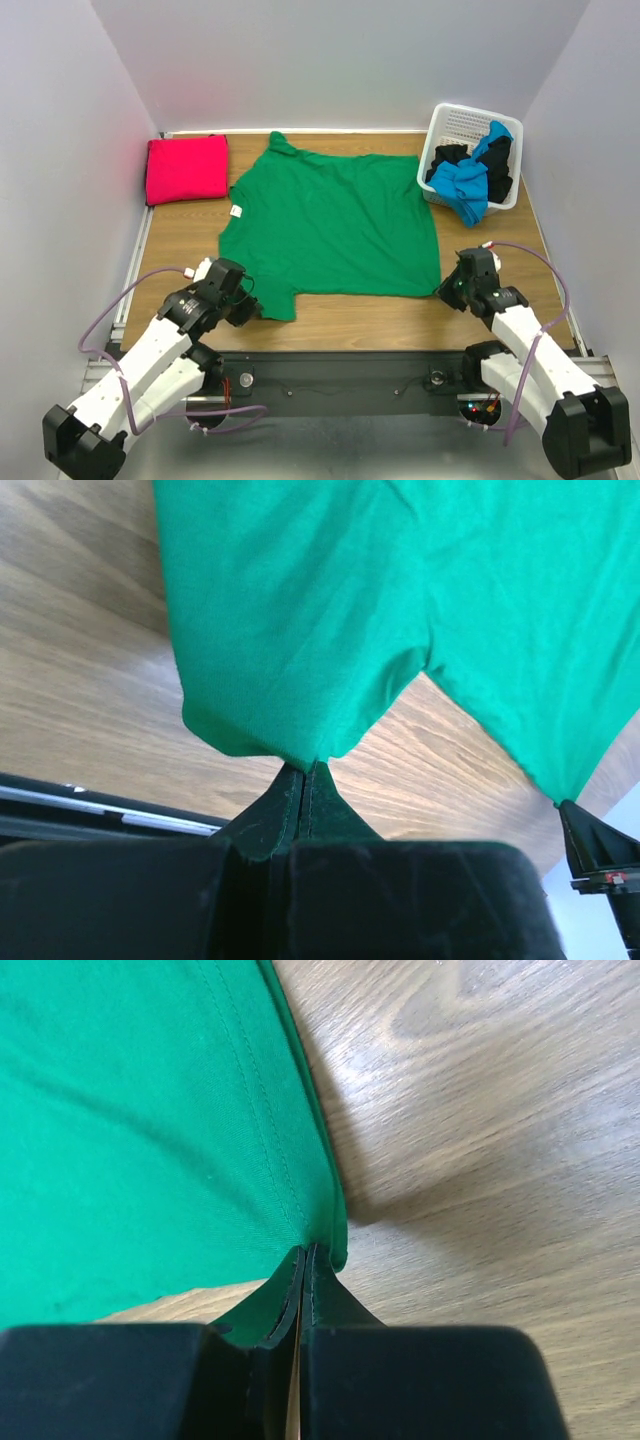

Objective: Fold and stack the t-shirts
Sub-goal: Fold the tshirt

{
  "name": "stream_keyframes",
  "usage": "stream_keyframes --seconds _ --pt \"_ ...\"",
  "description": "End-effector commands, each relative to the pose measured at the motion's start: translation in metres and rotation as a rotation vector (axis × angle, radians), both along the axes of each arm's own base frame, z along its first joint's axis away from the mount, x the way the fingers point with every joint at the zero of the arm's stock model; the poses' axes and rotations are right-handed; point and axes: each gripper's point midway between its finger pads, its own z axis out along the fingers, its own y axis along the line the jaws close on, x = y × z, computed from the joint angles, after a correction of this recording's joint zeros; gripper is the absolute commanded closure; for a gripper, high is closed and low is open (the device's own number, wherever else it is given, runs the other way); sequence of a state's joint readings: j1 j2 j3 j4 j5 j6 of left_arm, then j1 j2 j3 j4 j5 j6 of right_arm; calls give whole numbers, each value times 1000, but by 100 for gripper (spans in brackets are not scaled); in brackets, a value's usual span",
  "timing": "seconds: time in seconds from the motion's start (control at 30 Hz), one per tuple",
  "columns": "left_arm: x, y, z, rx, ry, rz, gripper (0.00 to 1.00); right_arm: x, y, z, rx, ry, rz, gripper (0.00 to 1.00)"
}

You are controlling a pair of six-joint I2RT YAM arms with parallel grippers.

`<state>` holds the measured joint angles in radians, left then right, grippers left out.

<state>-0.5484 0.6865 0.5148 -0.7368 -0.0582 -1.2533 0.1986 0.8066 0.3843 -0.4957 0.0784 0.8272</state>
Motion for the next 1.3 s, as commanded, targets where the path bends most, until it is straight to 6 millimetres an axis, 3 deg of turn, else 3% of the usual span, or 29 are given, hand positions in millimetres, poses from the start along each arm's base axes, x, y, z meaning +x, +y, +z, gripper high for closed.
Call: stream_keyframes --seconds 0.0,0.27,0.3,0.33,0.43,0.6,0.83,0.97,1.27 --pt "26 -14 17 0 -64 -31 100 12 -3 18 -27 -34 -11 100" --pt "92 -29 64 82 -192 -60 100 50 -14 54 -106 -90 -67 99" --pt "102 -30 69 89 -196 -54 100 54 -15 52 -122 -71 -69 100" --pt "104 -27 65 104 -186 -52 100 57 -17 53 -132 -69 -75 100" --pt "123 -25 81 117 -225 -52 100 74 -16 64 -145 -84 -77 100" --pt "162 -8 101 126 -296 5 100 100 -15 64 -173 -77 -79 100" --pt "207 8 109 180 -317 21 100 131 -8 68 -184 -86 -57 100" --pt "231 5 114 195 -342 0 100 144 -12 70 -219 -90 -75 100" --pt "266 9 96 279 -308 -61 100 169 -15 65 -269 -81 -73 100"
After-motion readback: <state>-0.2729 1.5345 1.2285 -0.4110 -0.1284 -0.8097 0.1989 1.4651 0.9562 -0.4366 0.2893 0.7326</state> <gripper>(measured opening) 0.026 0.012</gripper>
